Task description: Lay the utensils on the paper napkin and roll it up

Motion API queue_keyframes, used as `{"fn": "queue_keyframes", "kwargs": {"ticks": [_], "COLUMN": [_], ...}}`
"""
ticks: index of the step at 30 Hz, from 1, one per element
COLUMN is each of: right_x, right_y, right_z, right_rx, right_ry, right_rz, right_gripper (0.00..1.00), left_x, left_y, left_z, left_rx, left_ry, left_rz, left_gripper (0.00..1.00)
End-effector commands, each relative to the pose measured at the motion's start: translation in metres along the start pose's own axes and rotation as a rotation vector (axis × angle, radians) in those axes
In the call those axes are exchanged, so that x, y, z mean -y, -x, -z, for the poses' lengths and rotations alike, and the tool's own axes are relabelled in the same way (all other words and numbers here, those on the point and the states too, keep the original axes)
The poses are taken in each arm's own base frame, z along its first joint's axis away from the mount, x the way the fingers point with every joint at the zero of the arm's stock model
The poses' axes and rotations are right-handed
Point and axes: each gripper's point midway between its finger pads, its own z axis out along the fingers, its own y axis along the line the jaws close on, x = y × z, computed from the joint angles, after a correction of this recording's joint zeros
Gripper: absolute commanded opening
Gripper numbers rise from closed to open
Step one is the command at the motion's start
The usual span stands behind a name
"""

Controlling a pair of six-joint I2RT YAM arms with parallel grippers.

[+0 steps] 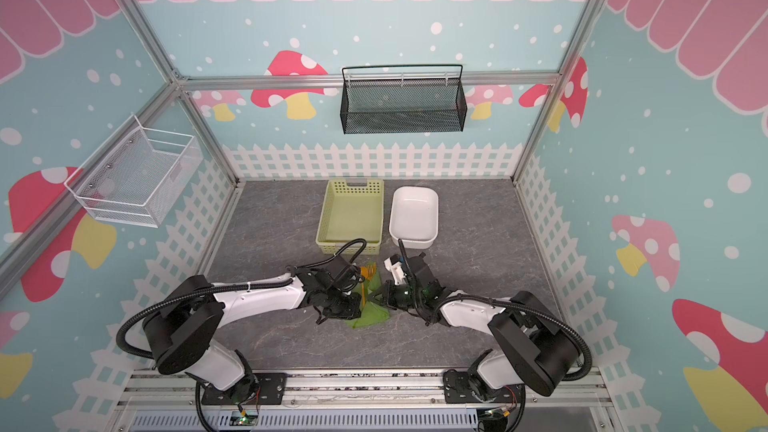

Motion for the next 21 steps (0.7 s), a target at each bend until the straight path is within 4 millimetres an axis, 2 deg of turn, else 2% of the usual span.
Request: {"fn": "queue_keyframes", "kwargs": {"ticks": [1,11,21], "right_x": [-0.009,-0.006,0.0], "right_y": [0.005,0.001,-0.006], "right_z": [-0.005,-0.018,-0.031], "right_rx": [0.014,-0.009,-0.036], "right_ry": [0.03,0.054,0.08], "right_rz": [-0.001,-0.029,-0.048], "right_gripper": [0.0,0.0,0.0], "left_x": [-0.009,-0.029,-0.025], "left_y": [0.002,-0.006,-0.005], "left_z": [0.007,-0.001,0.001], "left_rx": [0.033,-0.006,0.002], "left_ry": [0.009,0.036,0.018], "left_rz": [0.032,0.063,0.061], "left_gripper": [0.1,0.1,0.09]}}
